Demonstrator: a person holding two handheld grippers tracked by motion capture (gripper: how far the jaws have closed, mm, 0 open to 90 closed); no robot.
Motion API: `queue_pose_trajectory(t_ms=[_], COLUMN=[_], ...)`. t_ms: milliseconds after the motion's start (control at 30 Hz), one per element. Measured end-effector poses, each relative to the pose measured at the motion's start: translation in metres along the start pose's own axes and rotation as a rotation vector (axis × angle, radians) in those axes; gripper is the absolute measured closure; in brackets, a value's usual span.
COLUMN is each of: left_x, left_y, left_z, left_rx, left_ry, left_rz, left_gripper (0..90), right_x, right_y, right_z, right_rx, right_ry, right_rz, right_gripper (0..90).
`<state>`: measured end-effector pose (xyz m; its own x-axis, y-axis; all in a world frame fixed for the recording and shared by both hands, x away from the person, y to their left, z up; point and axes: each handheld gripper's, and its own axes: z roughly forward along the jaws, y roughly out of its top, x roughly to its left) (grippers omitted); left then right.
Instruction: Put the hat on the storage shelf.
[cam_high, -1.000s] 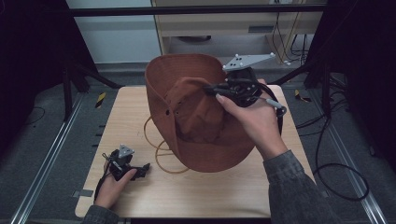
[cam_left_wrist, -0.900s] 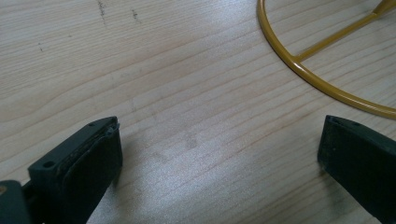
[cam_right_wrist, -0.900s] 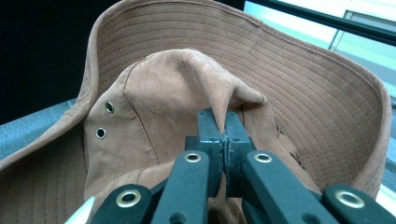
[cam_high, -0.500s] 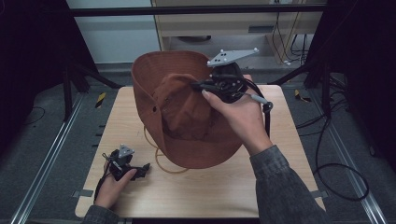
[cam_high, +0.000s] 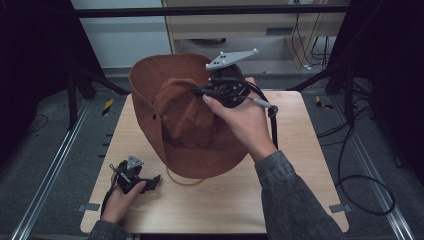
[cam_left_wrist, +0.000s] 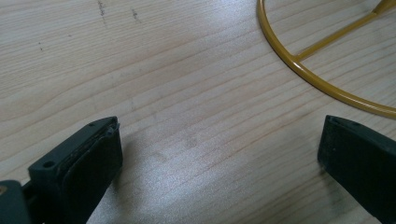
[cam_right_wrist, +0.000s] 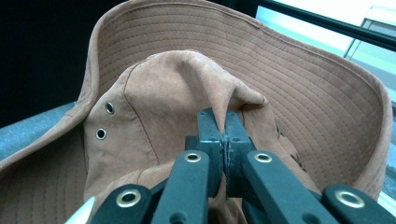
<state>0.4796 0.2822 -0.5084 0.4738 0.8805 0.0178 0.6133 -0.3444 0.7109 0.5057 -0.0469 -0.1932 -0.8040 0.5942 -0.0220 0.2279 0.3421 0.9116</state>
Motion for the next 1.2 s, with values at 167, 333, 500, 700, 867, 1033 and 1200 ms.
queue_pose_trajectory(t_ms=[167,333,500,700,867,1033,1200], left_x=[0.0,0.0,0.0,0.0,0.0,0.0,0.0], left_y=[0.0,0.0,0.0,0.0,0.0,0.0,0.0], left_z=[0.0,0.0,0.0,0.0,0.0,0.0,0.0], left_rx=[0.0,0.0,0.0,0.0,0.002,0.002,0.002], left_ry=[0.0,0.0,-0.002,-0.002,-0.002,-0.002,-0.002], left_rz=[0.0,-0.001,-0.001,-0.001,0.0,0.0,0.0], left_gripper=[0.0,0.0,0.0,0.0,0.0,0.0,0.0], right_x=[0.001,0.002,0.004,0.005,0.008,0.01,0.012], right_y=[0.001,0.0,0.003,0.003,0.002,-0.002,-0.008], right_z=[0.007,0.015,0.018,0.023,0.028,0.033,0.038], right_rx=[0.014,0.023,0.026,0.042,0.053,0.06,0.073], right_ry=[0.004,0.013,0.017,0.02,0.028,0.037,0.044], right_rz=[-0.003,-0.001,-0.007,-0.013,-0.021,-0.017,-0.017], right_gripper=[89.2,89.2,89.2,89.1,89.1,89.1,89.1])
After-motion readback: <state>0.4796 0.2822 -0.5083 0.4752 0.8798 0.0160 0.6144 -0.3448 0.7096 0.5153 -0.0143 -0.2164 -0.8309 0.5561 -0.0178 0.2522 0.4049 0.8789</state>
